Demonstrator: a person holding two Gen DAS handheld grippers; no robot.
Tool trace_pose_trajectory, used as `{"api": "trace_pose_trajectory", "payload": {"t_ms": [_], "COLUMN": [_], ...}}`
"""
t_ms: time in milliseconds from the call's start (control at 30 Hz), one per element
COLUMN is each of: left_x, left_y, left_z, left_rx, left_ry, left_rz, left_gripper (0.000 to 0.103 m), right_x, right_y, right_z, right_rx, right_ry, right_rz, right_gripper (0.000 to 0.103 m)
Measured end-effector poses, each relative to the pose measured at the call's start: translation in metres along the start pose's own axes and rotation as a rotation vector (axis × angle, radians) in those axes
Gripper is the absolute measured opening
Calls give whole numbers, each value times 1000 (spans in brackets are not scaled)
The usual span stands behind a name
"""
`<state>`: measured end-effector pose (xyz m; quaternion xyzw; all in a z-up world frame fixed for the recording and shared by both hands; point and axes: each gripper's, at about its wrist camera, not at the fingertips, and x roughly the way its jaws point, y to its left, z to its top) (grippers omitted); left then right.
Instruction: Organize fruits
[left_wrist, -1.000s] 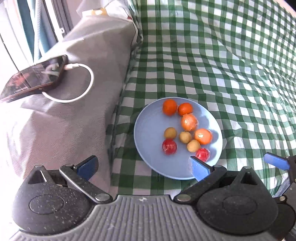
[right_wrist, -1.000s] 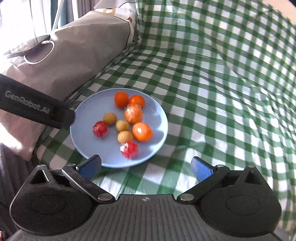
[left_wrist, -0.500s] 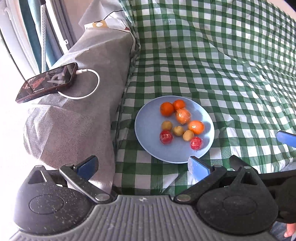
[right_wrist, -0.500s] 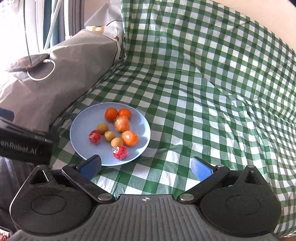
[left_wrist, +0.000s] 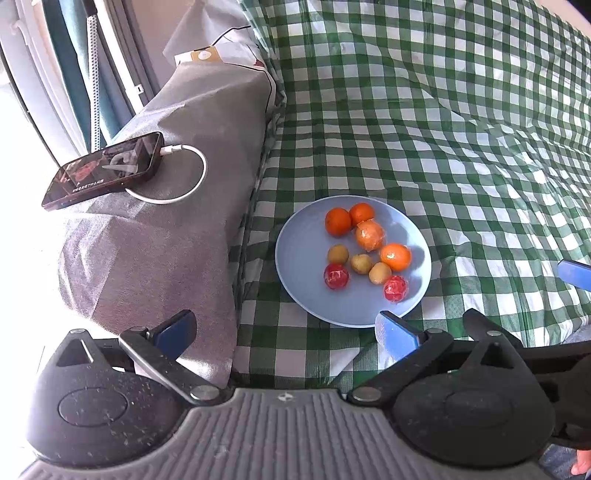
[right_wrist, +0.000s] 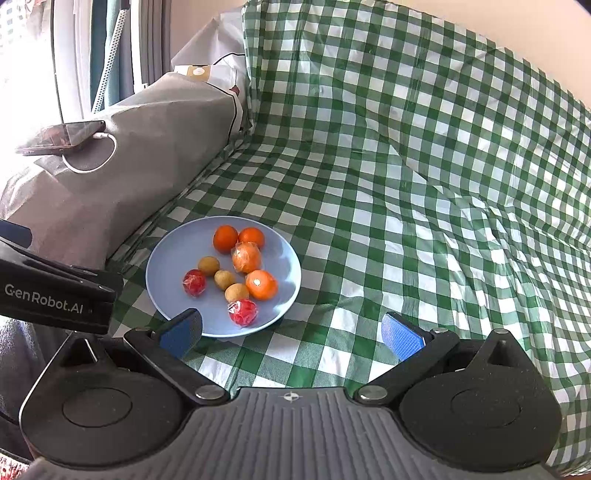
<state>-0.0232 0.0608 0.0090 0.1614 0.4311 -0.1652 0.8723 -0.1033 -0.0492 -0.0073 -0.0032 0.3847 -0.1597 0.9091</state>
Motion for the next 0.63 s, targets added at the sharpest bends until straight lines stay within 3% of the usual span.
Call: {"api": "trace_pose_trajectory", "payload": {"t_ms": [633], "left_x": [4], "left_y": [2], "left_z": [1], "left_rx": [-1], "left_ry": [2], "left_rz": [18], "left_gripper": [103], "right_x": [4], "right_y": [-1], "right_z": [2], "right_rx": [3], "right_ry": [9], "right_rz": [1], "right_gripper": [102]}}
